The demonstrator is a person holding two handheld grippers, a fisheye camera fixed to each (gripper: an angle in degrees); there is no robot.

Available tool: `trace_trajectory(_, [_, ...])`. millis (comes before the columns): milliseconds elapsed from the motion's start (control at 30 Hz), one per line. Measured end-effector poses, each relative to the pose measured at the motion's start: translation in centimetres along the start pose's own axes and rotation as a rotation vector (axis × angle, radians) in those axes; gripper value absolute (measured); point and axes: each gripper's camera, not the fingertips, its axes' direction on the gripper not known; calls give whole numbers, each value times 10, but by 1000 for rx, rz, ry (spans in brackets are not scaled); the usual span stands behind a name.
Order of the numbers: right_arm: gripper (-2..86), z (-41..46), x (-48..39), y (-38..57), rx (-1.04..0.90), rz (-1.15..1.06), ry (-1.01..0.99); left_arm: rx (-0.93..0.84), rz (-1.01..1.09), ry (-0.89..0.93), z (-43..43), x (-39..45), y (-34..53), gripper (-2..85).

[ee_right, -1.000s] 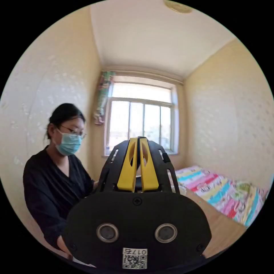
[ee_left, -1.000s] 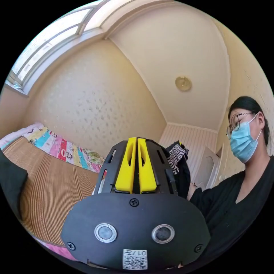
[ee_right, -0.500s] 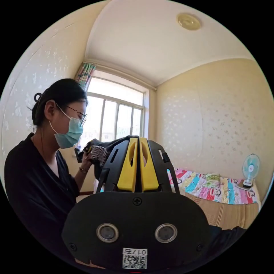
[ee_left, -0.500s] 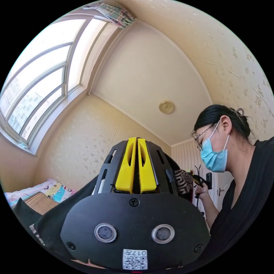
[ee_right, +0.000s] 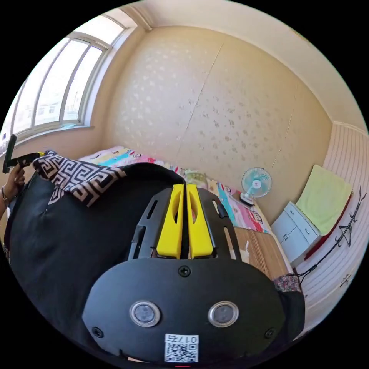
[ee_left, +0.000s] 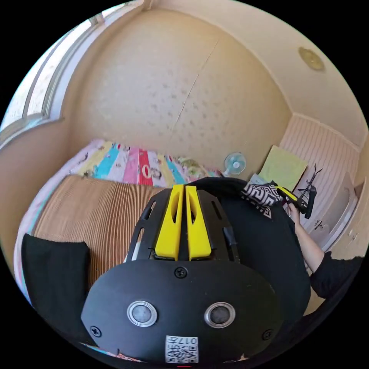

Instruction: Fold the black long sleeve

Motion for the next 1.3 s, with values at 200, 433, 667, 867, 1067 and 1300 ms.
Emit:
trace_trajectory(200, [4, 41, -93, 99, -44, -114, 8, -164, -73, 104, 74, -71, 58, 41])
trace_trajectory(433, [7, 36, -95, 190, -101, 112, -490, 8, -395, 720, 65, -128, 125, 63])
trace_trajectory(667, [46, 73, -93, 213, -289, 234, -673, 106, -439, 814, 32, -121, 148, 64])
trace_trajectory(867, [74, 73, -131, 231, -323, 109, -549, -8, -436, 520, 21, -90, 195, 67])
trace_trajectory(1067, [62, 67, -124, 257, -357, 148, -607, -324, -261, -191, 39, -26, 255, 81])
trace_trajectory(1300, [36, 39, -121, 292, -436, 120, -640, -432, -228, -199, 41, -21, 248, 8])
